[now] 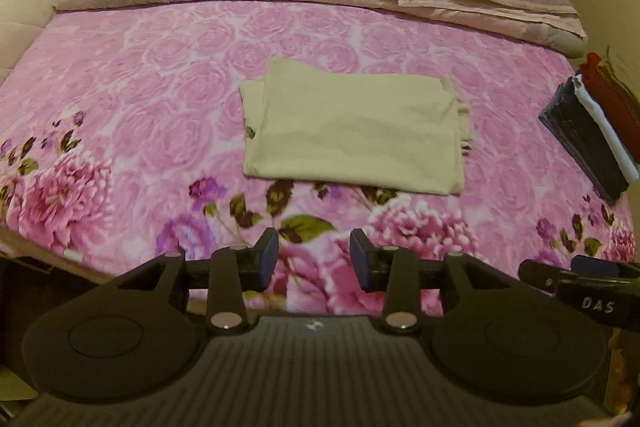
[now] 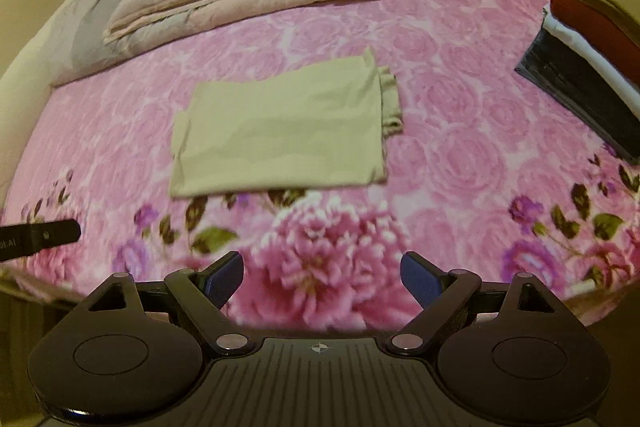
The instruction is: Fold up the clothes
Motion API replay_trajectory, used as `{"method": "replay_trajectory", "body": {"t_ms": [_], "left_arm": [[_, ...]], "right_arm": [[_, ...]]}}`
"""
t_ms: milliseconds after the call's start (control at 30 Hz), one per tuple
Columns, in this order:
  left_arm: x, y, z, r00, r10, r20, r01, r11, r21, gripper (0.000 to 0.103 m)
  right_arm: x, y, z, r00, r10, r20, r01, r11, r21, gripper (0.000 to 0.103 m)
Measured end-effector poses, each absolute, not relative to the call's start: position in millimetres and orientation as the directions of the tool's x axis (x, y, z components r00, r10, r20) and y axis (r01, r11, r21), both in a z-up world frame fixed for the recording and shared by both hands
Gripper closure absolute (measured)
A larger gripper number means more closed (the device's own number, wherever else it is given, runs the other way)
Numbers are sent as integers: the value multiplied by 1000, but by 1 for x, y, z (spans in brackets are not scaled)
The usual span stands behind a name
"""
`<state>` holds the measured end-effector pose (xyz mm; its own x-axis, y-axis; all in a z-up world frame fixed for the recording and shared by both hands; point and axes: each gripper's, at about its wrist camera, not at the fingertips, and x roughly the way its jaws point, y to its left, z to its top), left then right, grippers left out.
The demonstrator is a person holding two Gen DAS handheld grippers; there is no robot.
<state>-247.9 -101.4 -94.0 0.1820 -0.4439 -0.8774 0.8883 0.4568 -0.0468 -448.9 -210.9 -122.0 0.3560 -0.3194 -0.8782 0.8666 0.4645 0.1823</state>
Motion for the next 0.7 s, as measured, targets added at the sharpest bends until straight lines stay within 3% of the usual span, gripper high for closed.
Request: {"method": "replay_trajectory", "body": {"t_ms": [700], "left_arm": [[-272,-70,-61,242,-458,-855,888,460,4,61]], "right_arm": [[-463,-185,-82,373,-356,-857,831,539,137,15]]}}
